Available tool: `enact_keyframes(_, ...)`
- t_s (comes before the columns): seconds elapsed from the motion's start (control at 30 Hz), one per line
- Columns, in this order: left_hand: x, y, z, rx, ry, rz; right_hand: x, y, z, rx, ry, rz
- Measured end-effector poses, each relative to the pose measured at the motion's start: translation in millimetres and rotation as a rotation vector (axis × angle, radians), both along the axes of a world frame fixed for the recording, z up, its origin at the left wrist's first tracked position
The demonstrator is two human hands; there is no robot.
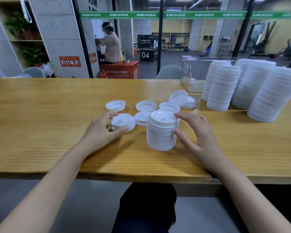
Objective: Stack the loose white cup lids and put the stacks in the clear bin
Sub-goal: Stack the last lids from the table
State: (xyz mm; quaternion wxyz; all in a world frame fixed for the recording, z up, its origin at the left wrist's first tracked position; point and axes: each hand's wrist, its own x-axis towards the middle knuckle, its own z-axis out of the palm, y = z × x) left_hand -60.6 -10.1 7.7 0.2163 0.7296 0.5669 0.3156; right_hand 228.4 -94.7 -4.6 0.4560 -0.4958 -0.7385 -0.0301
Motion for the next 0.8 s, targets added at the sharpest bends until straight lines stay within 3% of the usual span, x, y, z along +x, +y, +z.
enact_keyframes(0.27,7.1,0.1,-2.0,0.031,0.135,0.044,-0.3,-0.4,0.1,-0.003,0.000,0.000)
enact_keyframes(0.47,8.5,3.3,-3.9,0.054,0.118,0.044,-0.5,-0.9,0.1,-0.006,-0.005,0.001)
enact_keyframes(0.67,15.3,-1.0,7.1,0.117,-0.158,0.010,-1.1,-2.0,0.9,-0.030,-0.001,-0.009)
enact_keyframes(0.8,35.5,-12.5,28.6,0.156,-0.284,-0.123,-1.0,-1.9,1.3,-0.040,0.010,-0.015)
